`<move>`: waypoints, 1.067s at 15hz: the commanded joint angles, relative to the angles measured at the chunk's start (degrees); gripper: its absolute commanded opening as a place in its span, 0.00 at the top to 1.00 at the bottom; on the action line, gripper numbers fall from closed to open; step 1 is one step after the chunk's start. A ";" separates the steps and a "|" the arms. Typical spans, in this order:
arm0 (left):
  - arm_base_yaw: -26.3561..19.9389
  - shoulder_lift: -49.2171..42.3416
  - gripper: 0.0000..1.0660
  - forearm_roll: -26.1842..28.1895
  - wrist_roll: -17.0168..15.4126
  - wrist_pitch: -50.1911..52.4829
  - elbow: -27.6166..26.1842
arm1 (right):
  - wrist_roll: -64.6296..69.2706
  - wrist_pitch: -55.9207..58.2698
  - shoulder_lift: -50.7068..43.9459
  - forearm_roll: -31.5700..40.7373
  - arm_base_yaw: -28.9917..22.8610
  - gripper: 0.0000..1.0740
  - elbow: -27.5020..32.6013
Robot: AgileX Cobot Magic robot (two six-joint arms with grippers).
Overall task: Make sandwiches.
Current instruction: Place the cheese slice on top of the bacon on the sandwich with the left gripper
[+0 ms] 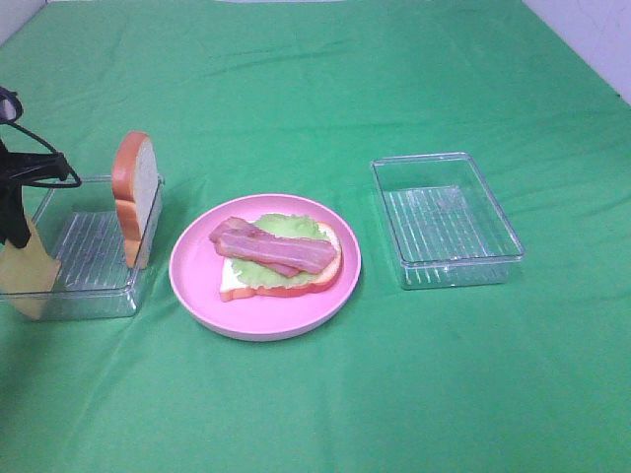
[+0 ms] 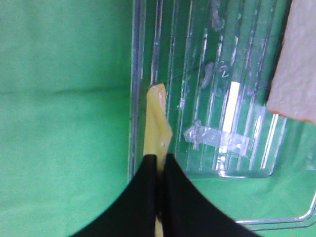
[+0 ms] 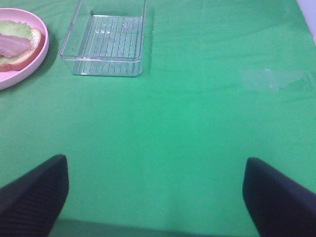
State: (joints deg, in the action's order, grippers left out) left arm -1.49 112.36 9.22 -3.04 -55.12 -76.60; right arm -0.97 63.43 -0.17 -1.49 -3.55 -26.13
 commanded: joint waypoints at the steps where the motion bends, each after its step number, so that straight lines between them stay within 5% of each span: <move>1: 0.40 -2.52 1.00 1.26 -0.29 -1.78 -1.15 | 0.00 -0.40 -1.60 -0.06 0.34 0.14 0.11; 6: 0.63 -10.03 1.00 7.28 -0.74 -7.96 -15.01 | 0.00 -0.40 -1.60 -0.06 0.34 0.14 0.11; 9: 6.30 -11.34 1.00 9.34 -0.69 -8.71 -23.78 | 0.00 -0.40 -1.60 -0.06 0.34 0.14 0.11; 12: 15.01 -9.51 1.00 11.69 0.00 -6.02 -25.67 | 0.00 -0.40 -1.60 -0.06 0.34 0.14 0.11; 16: 22.69 -3.38 1.00 18.11 4.87 -6.07 -25.61 | 0.00 -0.40 -1.60 -0.06 0.34 0.14 0.11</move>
State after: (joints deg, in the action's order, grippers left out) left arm 22.06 110.81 28.71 2.98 -61.42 -102.04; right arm -0.97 63.43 -0.17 -1.49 -3.55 -26.13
